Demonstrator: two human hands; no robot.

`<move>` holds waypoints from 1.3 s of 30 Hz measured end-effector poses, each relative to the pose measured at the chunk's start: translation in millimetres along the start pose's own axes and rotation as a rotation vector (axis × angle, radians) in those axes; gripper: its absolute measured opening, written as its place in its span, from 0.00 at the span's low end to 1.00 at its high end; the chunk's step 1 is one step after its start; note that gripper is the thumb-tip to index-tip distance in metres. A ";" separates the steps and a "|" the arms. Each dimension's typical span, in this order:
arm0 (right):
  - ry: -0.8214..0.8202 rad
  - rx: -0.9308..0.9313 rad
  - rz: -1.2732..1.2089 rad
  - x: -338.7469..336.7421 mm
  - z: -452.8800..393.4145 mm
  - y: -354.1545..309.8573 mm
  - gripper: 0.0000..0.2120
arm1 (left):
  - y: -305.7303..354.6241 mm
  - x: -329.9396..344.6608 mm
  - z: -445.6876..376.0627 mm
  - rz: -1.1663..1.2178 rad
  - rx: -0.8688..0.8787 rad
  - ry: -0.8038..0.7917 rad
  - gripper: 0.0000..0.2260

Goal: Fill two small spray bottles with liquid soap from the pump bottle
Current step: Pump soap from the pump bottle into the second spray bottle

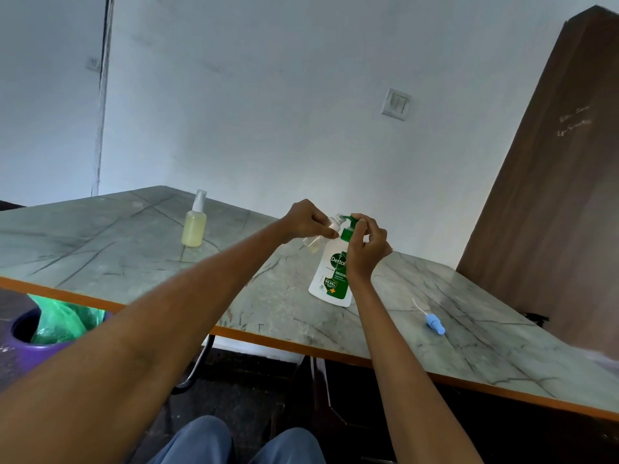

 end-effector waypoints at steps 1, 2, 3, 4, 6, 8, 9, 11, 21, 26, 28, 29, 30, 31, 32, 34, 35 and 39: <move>0.009 -0.002 -0.009 -0.5 -0.4 -2.1 0.23 | 1.0 -0.2 -0.7 -0.002 0.003 0.001 0.14; 0.020 -0.003 -0.018 -1.1 -1.2 -3.3 0.22 | 2.1 -0.2 -1.0 -0.004 0.005 0.002 0.14; 0.024 0.003 -0.024 -1.5 -1.5 -3.8 0.23 | 2.6 0.0 -0.8 -0.001 0.003 0.004 0.14; 0.020 0.013 -0.022 -1.5 -1.5 -4.0 0.24 | 3.1 0.0 -0.4 0.004 0.001 0.007 0.14; 0.004 0.019 -0.007 -1.1 -0.3 -5.8 0.26 | 3.3 -0.4 -0.1 0.010 0.004 0.014 0.14; 0.007 0.006 -0.009 -1.2 1.9 -6.6 0.25 | 2.7 -0.7 0.0 0.010 0.006 0.012 0.15; 0.015 0.005 -0.010 -1.7 3.1 -6.4 0.25 | 2.2 -0.3 0.1 0.007 0.004 0.007 0.14; 0.021 0.014 -0.001 -1.6 4.4 -4.2 0.25 | 1.2 0.4 1.0 0.004 -0.002 -0.008 0.14; 0.002 0.042 -0.030 -1.9 -2.5 -5.9 0.21 | 4.4 -0.8 1.5 0.007 -0.012 0.014 0.16; 0.017 0.017 -0.038 -6.6 -3.6 -14.0 0.25 | 6.8 -0.5 5.2 0.004 -0.005 0.017 0.15; 0.017 -0.001 -0.027 -6.4 -7.5 -15.9 0.21 | 6.7 0.4 6.2 -0.003 -0.004 0.016 0.13; 0.013 -0.007 -0.012 -5.2 -9.6 -15.7 0.17 | 6.6 0.8 5.9 -0.002 -0.004 0.016 0.13; 0.010 -0.011 0.004 -4.0 -11.4 -14.8 0.15 | 6.7 1.1 5.7 0.001 -0.003 0.016 0.13; 0.010 -0.013 0.017 -2.9 -12.6 -13.2 0.13 | 6.6 0.9 5.7 0.003 -0.003 0.017 0.14; 0.013 -0.012 0.025 -2.1 -13.4 -11.0 0.13 | 6.5 0.3 5.5 0.003 -0.003 0.019 0.14; 0.023 -0.010 0.032 -2.7 -12.6 -7.0 0.13 | 4.6 0.5 3.9 0.005 -0.013 0.014 0.15; 0.028 -0.012 0.032 -2.9 -11.6 -6.3 0.13 | 3.7 0.4 3.3 0.004 -0.018 0.011 0.16; 0.026 -0.003 0.042 -2.4 -9.2 -4.8 0.13 | 1.4 -0.2 3.8 -0.001 -0.020 0.012 0.17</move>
Point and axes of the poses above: each hand's wrist, its own z-axis away from the middle knuckle, its own x-axis out of the palm, y = z × x, the point moved 5 cm from there along -z, towards the middle knuckle, and after that the axes turned 7 degrees about -y, right-handed, at the moved point
